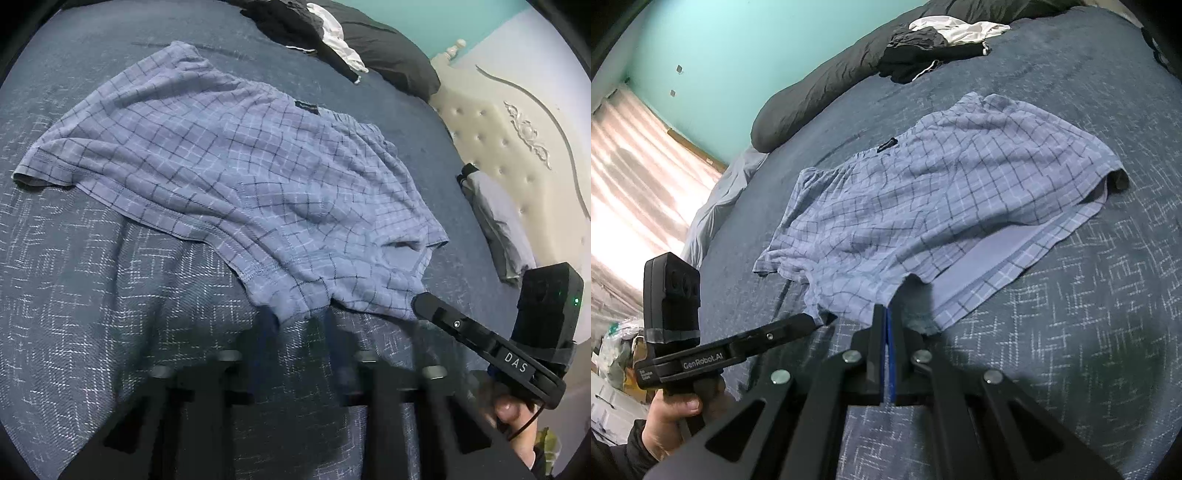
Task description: Fold clothes
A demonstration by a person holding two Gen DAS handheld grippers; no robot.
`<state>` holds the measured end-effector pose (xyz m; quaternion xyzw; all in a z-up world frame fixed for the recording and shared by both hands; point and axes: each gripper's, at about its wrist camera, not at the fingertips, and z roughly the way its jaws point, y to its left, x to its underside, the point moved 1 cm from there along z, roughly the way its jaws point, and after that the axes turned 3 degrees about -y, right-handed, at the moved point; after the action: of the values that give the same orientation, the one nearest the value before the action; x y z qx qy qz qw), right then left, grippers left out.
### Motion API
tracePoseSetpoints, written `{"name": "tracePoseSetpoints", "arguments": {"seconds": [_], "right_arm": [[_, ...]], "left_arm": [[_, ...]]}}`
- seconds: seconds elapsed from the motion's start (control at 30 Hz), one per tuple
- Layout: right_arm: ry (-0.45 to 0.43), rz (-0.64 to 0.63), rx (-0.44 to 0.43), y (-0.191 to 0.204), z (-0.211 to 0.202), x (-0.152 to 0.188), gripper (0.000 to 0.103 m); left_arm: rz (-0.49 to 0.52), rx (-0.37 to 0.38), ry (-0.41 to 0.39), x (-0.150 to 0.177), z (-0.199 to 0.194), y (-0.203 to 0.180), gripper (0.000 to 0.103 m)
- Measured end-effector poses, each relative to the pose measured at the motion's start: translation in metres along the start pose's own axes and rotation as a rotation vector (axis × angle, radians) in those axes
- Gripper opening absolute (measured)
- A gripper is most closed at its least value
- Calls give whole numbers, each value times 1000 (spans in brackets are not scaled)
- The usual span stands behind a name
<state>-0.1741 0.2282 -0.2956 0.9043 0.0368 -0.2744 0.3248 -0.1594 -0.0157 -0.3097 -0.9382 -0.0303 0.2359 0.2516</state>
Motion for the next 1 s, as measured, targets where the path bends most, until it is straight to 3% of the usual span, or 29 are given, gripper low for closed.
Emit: {"name": "tracePoseSetpoints", "arguments": {"seconds": [0.5,0.8,1.0], "right_arm": [[14,0,3,-5,-9,4,1],[61,-14,8,-6,-12,17,1],[64,-2,7,-8,-13,18,1]], "left_arm": [[82,26,-34,2,-30,-14,2],[82,1,5,13,-29,-2,2],[63,-6,-10,9,-35,0,2]]}}
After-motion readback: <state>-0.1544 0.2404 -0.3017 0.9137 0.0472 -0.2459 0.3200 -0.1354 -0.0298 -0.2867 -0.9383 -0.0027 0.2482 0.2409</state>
